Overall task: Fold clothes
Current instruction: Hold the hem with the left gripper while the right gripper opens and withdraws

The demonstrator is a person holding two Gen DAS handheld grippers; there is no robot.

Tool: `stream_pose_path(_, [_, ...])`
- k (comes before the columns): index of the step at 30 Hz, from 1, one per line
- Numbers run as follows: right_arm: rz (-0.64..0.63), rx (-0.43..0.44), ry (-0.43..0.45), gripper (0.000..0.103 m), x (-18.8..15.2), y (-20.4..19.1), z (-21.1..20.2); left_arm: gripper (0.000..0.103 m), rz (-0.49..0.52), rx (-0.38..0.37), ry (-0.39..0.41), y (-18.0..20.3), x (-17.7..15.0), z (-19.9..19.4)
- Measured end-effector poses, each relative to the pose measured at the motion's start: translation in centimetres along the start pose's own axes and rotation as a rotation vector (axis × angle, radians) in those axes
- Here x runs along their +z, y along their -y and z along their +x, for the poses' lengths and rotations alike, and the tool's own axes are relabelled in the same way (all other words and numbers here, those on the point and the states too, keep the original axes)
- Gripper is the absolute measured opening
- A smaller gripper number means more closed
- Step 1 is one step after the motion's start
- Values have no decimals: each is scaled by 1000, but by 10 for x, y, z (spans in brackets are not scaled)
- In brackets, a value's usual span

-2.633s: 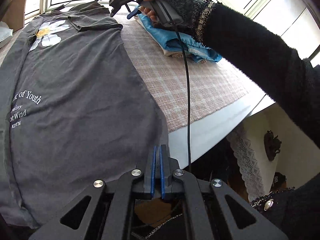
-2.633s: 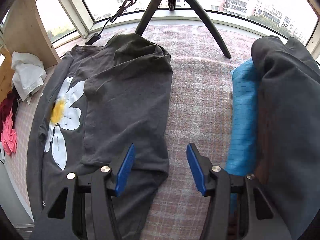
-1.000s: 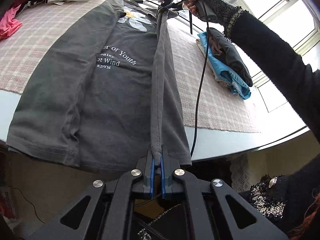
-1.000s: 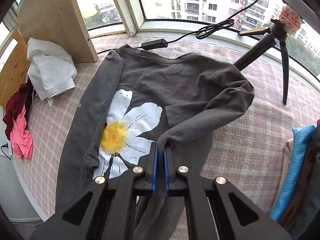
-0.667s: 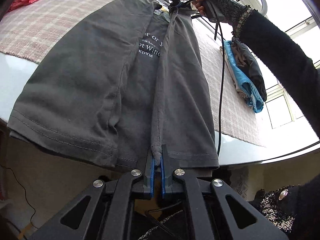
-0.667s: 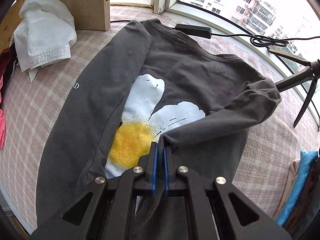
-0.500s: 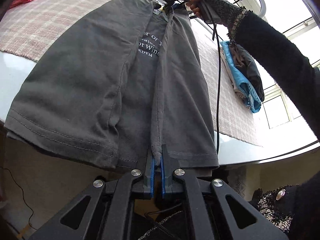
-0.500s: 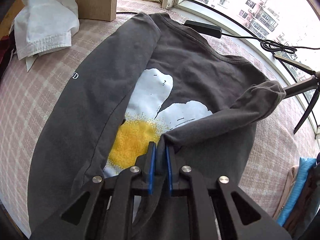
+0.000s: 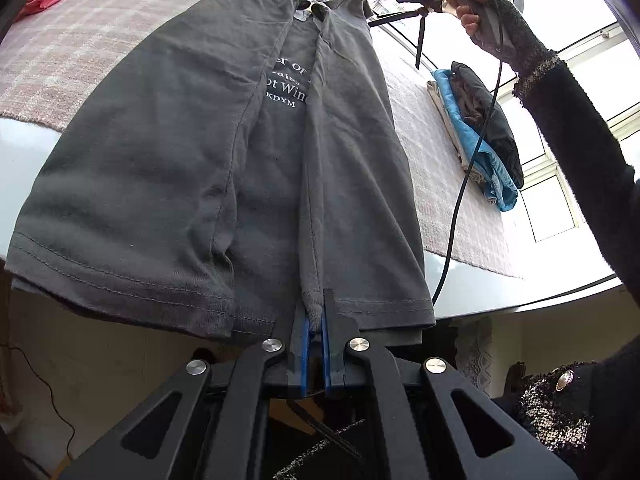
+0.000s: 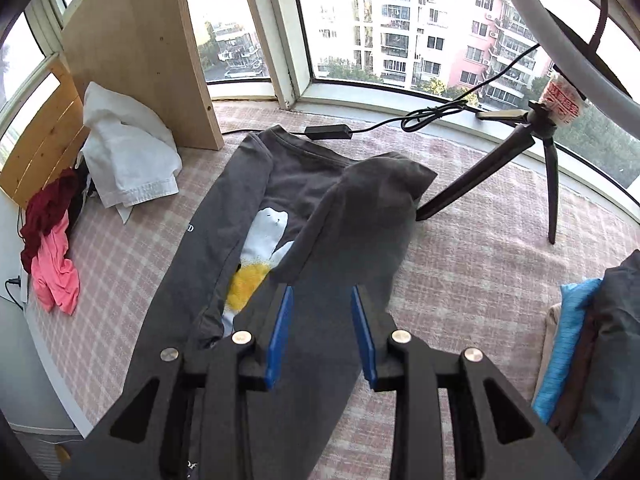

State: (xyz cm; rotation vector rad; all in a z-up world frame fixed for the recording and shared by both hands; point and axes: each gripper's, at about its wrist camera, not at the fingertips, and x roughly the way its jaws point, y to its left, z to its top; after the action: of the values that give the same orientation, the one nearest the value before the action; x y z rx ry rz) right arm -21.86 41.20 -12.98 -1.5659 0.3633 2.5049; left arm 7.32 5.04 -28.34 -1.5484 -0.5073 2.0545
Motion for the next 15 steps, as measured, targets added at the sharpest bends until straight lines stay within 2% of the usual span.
stream_pose_path(5, [-1,53,-86,30,-83,8,5,4,16,-3,-16,-2,1,0])
stream_pose_path(10, [20,135,-158,30,-210,-5,-19,4,68,17,-48,4,5,3])
stream_pose_path(15, [78,169,-178,30,-324,-24,-54,4,148,35,-81,7,9,3])
